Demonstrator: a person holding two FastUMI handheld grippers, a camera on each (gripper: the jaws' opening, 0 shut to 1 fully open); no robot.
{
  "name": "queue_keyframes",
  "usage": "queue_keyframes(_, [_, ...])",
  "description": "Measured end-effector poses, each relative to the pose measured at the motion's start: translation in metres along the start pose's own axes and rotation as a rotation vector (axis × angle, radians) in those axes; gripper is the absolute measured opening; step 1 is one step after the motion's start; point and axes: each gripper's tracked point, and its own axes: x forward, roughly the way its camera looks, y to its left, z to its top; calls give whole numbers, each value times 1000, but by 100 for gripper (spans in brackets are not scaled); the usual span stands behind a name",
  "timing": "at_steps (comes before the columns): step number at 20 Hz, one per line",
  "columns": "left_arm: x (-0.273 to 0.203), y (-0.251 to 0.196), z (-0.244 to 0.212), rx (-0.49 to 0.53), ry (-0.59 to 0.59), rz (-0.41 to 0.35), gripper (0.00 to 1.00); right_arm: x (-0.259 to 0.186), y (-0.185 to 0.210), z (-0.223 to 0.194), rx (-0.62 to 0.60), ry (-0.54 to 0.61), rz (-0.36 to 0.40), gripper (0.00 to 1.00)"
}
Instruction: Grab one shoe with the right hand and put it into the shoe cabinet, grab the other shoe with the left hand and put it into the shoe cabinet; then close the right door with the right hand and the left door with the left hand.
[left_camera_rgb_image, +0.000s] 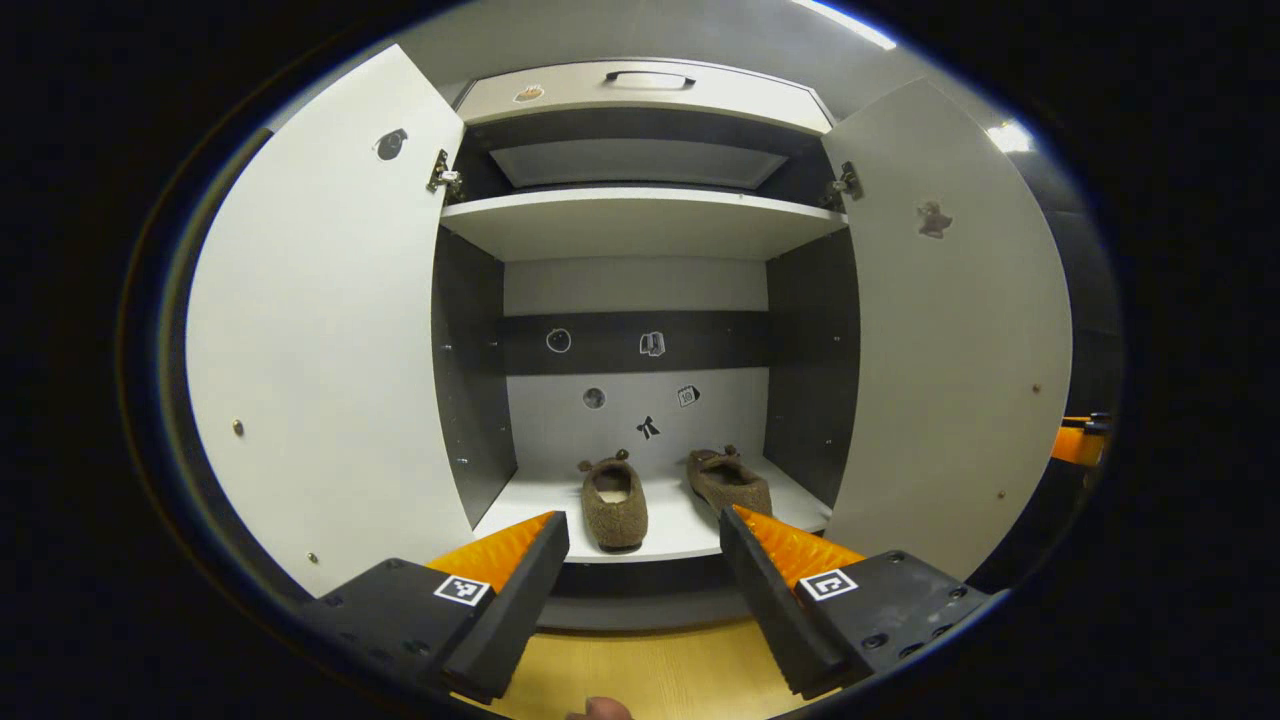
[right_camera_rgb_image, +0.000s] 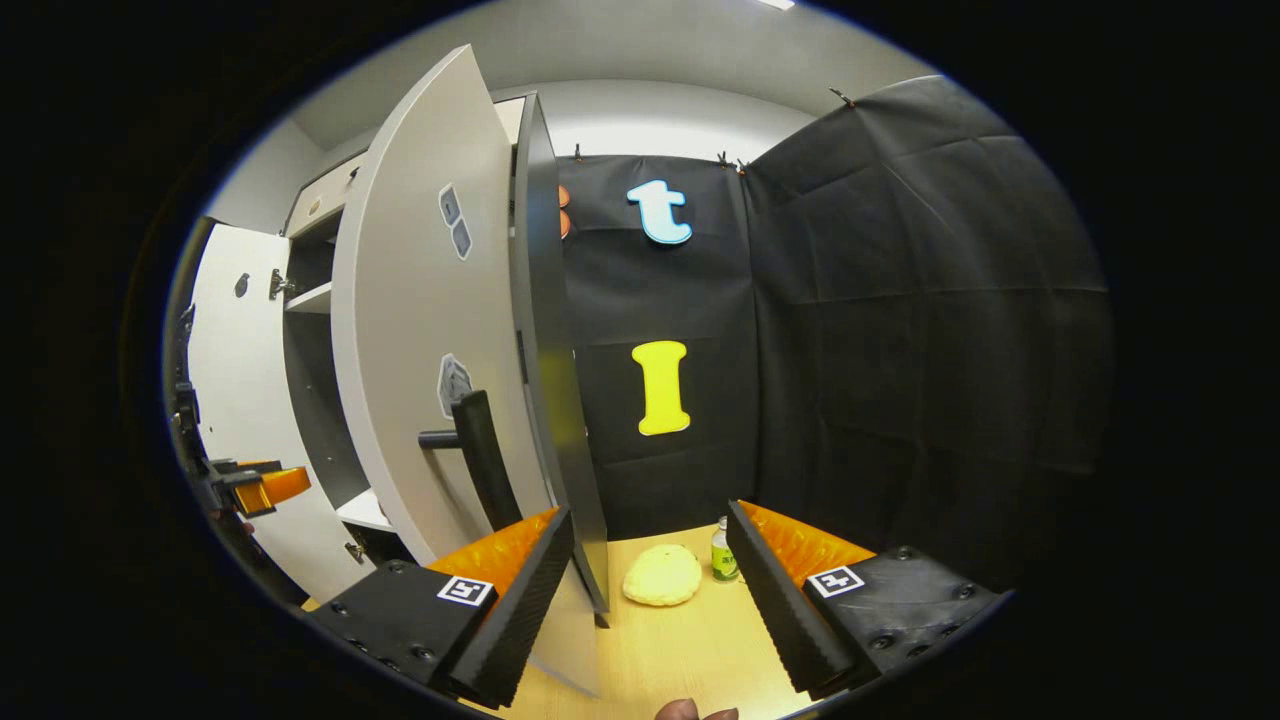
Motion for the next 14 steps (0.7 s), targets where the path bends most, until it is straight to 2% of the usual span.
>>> queue_keyframes(2, [-14,1,-7,14,-17,13,96,1,1,2,-17,-11,-15,98])
queue_keyframes(8, [-48,12,-28,0,6,-22,97,-7,23,-2,-21,-12,-16,98])
queue_keyframes(14, [-65,28,-48,-22,51,-39,96,-14,70,-10,-25,-21,24,98])
